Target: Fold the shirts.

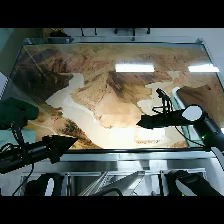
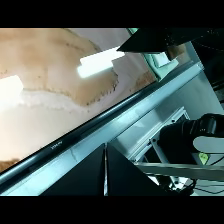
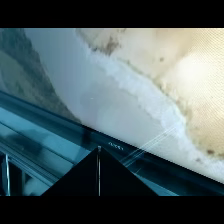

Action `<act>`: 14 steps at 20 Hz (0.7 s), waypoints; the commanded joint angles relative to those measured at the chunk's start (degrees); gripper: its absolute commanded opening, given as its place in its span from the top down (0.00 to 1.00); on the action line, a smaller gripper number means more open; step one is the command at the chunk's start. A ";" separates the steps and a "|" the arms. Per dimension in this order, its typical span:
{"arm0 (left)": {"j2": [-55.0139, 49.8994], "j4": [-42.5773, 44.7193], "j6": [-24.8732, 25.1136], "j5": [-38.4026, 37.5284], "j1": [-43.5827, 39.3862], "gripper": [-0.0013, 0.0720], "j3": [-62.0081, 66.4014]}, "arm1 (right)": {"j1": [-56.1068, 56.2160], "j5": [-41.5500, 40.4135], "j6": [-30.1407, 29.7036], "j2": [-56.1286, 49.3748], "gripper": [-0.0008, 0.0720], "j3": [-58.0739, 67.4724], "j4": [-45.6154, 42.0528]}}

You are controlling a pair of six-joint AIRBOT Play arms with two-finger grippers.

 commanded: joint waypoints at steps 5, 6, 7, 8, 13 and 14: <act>0.04 7.08 -0.70 6.69 0.11 0.96 0.26 | 0.07 -0.02 0.09 0.04 0.96 -0.02 0.00; 0.02 12.83 -2.16 9.03 0.11 0.96 0.98 | 0.07 0.00 0.09 0.04 0.96 -0.02 0.00; -0.04 19.76 -4.48 11.72 0.11 0.96 2.01 | 0.07 0.00 0.07 0.04 0.96 -0.02 -0.02; -0.76 27.61 -6.82 14.05 0.11 0.96 3.56 | 0.07 -0.02 0.07 0.04 0.96 -0.02 -0.02; -14.10 56.24 -9.09 19.34 0.13 0.03 13.64 | 0.07 0.00 0.07 0.04 0.96 -0.02 0.00; -18.12 59.76 -10.19 20.50 0.11 0.03 15.15 | 0.07 0.00 0.07 0.04 0.96 -0.02 0.00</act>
